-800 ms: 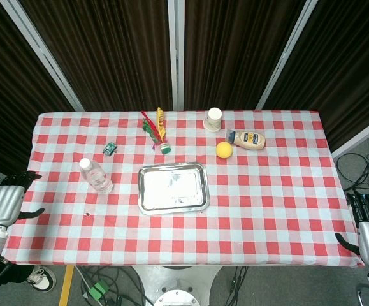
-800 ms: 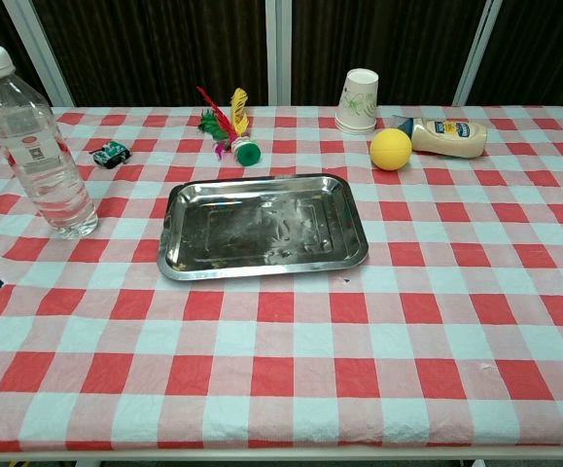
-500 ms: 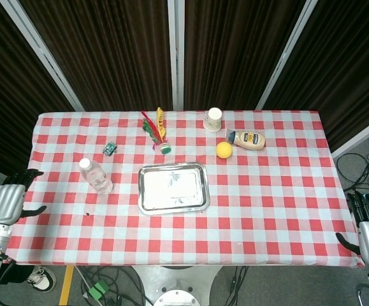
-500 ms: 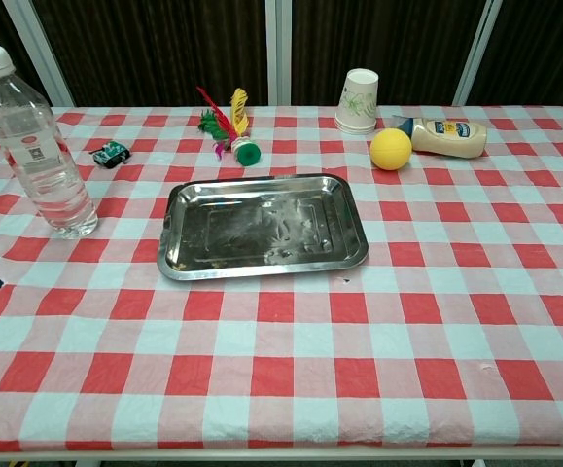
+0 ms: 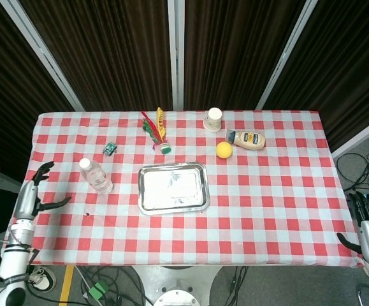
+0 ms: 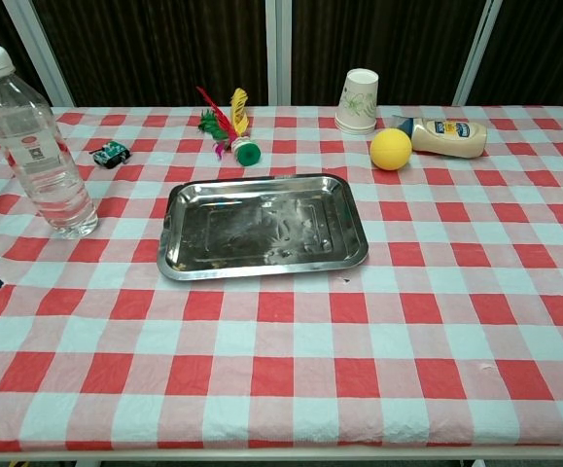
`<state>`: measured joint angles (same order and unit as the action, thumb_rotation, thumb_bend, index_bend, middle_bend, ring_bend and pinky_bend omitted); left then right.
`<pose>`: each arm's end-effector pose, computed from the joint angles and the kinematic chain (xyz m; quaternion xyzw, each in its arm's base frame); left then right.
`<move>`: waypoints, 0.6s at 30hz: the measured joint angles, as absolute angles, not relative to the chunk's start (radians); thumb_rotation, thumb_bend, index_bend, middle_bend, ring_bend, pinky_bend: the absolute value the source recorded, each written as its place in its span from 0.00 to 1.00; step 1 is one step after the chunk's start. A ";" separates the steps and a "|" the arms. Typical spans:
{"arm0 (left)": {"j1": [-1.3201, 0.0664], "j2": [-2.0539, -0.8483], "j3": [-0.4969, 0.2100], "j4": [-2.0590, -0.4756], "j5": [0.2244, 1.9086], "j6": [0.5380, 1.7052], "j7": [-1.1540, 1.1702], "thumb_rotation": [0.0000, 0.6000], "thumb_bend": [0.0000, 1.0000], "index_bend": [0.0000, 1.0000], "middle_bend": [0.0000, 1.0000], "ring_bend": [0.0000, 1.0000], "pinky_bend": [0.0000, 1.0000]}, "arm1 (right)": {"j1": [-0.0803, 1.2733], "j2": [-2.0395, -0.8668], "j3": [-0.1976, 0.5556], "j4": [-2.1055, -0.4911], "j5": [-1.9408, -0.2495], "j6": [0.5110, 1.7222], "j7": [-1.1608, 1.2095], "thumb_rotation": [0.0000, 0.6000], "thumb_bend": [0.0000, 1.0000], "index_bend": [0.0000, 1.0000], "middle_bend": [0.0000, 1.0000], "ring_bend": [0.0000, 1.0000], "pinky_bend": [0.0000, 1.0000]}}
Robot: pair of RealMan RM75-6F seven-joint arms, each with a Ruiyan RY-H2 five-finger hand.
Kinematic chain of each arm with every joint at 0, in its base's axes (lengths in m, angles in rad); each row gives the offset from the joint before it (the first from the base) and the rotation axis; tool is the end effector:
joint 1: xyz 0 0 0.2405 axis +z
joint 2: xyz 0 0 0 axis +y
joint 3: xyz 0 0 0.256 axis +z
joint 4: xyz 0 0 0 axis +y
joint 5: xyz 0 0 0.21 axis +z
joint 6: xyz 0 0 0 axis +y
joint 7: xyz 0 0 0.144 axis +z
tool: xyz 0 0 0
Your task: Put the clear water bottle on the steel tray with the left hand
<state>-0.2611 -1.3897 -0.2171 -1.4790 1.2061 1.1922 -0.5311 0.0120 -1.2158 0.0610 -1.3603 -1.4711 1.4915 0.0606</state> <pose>-0.3046 0.2652 0.0784 -0.3774 -0.6285 -0.5311 0.4248 -0.3657 -0.1600 0.1587 0.5769 -0.3817 0.3406 0.6368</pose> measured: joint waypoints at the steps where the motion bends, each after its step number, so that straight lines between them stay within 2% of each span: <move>1: -0.269 -1.427 -0.232 -1.462 1.188 1.178 -0.568 1.00 0.00 0.17 0.22 0.16 0.22 | 0.012 -1.216 0.061 -1.359 -1.469 1.489 0.061 1.00 0.10 0.00 0.04 0.00 0.00; 11: -0.341 -1.649 -0.309 -1.254 1.135 1.123 -0.673 1.00 0.00 0.16 0.22 0.16 0.22 | 0.016 -1.212 0.063 -1.356 -1.450 1.461 0.082 1.00 0.10 0.00 0.04 0.00 0.00; 18: -0.379 -1.707 -0.329 -1.215 1.151 1.093 -0.724 1.00 0.00 0.16 0.22 0.16 0.22 | 0.019 -1.212 0.063 -1.353 -1.436 1.444 0.083 1.00 0.10 0.00 0.04 0.00 0.00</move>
<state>-0.3789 -1.7071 -0.3285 -1.2146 1.1510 1.0934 -0.7243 0.0189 -1.2117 0.0632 -1.3528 -1.4362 1.4443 0.0834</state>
